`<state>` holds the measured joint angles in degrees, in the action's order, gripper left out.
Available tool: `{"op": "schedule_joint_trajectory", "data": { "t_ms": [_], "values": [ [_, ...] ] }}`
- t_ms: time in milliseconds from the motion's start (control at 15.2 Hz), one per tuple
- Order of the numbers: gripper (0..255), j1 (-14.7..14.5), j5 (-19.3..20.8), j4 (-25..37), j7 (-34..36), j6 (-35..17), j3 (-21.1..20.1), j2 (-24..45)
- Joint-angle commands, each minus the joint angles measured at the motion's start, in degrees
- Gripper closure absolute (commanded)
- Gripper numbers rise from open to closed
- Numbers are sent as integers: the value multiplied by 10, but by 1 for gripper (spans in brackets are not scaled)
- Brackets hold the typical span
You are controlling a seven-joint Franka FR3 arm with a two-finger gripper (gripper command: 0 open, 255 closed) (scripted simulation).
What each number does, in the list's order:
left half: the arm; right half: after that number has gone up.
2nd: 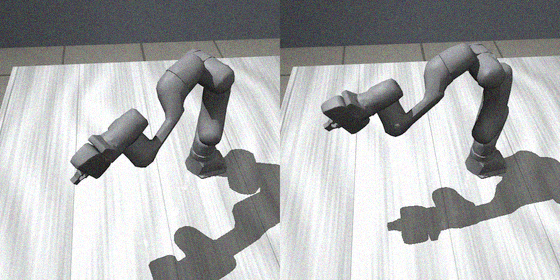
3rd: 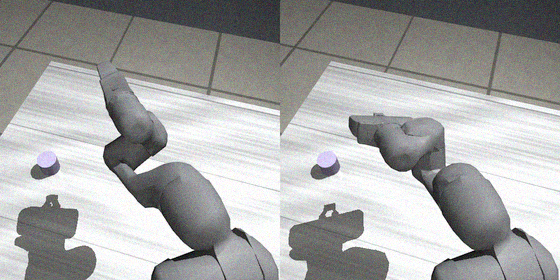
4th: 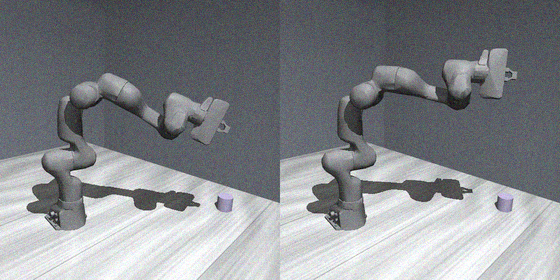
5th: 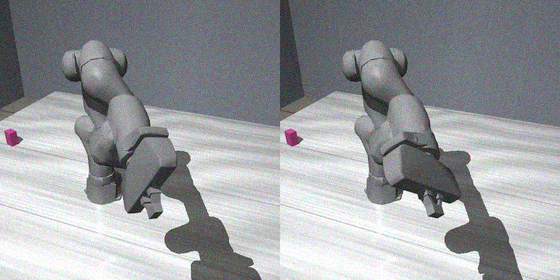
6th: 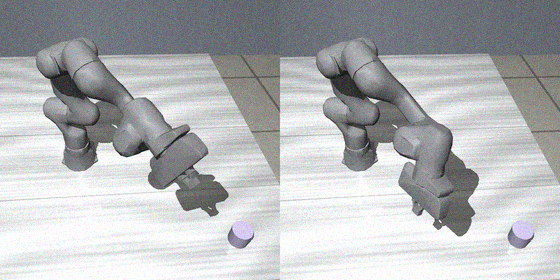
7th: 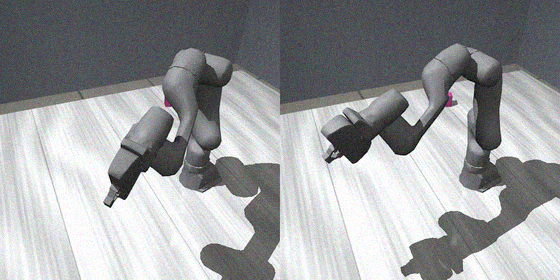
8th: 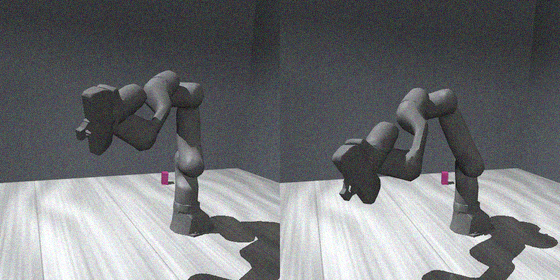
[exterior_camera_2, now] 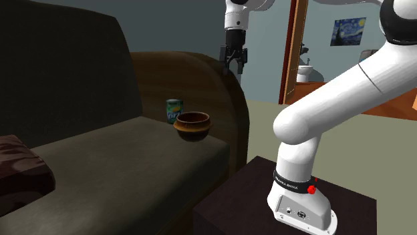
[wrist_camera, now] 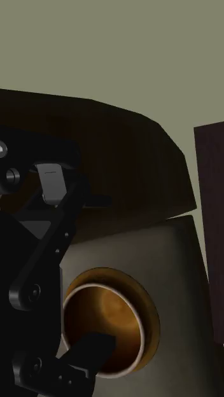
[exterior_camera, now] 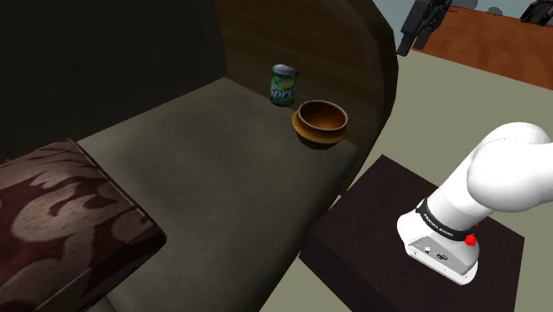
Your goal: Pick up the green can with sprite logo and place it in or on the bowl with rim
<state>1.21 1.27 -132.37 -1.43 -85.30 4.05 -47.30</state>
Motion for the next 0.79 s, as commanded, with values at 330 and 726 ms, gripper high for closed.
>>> {"op": "schedule_joint_trajectory", "data": {
  "t_ms": [330,726],
  "values": [
    [0,27,-51,4,172,-57,-77,58],
    [0,64,-84,48,373,-123,-158,163]
  ]
}}
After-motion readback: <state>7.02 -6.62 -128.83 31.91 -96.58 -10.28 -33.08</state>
